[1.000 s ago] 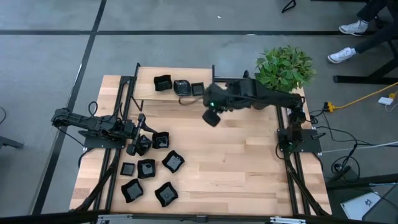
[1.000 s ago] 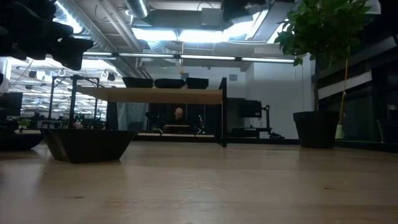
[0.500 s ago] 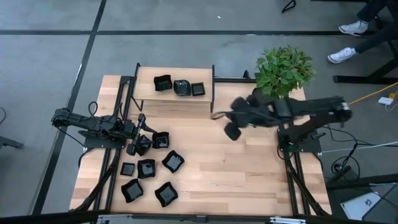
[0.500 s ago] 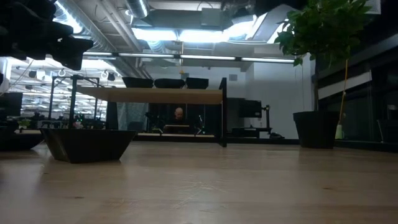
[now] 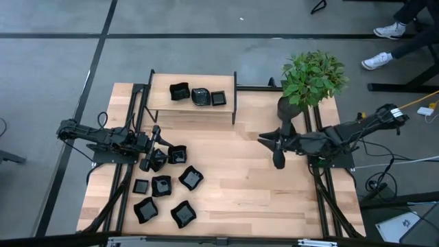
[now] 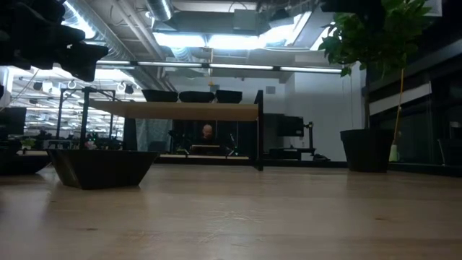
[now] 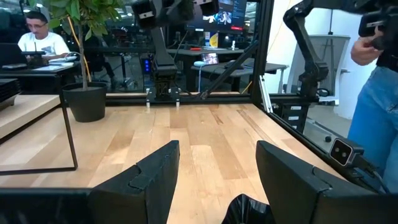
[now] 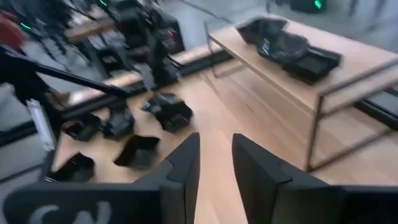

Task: Pick & Place Mini shaped plates
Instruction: Stack the distorted square plate on top of the distorted square plates on the shelf

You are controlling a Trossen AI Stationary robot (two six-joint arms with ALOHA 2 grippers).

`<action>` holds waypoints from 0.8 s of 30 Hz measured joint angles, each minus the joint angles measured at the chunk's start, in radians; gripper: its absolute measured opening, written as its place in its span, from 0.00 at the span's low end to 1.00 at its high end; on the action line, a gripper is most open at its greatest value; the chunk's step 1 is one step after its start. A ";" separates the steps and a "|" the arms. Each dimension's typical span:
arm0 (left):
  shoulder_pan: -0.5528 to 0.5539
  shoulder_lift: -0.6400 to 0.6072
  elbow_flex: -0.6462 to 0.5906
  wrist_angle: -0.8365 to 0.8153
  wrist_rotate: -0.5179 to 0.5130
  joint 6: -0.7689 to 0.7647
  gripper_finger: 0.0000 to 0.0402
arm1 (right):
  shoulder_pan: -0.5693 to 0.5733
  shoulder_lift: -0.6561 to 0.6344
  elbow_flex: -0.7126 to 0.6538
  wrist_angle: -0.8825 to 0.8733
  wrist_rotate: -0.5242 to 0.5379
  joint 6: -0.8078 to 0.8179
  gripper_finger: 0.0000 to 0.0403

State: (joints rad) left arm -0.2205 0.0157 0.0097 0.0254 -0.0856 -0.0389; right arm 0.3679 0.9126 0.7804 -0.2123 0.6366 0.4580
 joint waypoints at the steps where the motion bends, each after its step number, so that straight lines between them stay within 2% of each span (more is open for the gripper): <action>1: 0.000 0.000 0.000 0.000 0.000 0.000 0.52 | 0.002 -0.006 -0.025 0.052 0.000 -0.020 0.24; 9: 0.000 0.000 0.000 0.000 0.000 0.000 0.52 | 0.002 -0.009 -0.206 0.378 0.009 -0.229 0.25; 13: 0.000 0.000 0.000 0.000 0.000 0.000 0.52 | 0.002 -0.017 -0.299 0.491 -0.004 -0.222 0.26; 24: 0.000 0.000 0.000 0.000 0.000 0.000 0.52 | 0.003 -0.026 -0.520 0.825 -0.165 -0.197 0.26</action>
State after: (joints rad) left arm -0.2205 0.0156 0.0097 0.0257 -0.0855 -0.0389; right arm 0.3710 0.8864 0.2599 0.6125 0.4714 0.2611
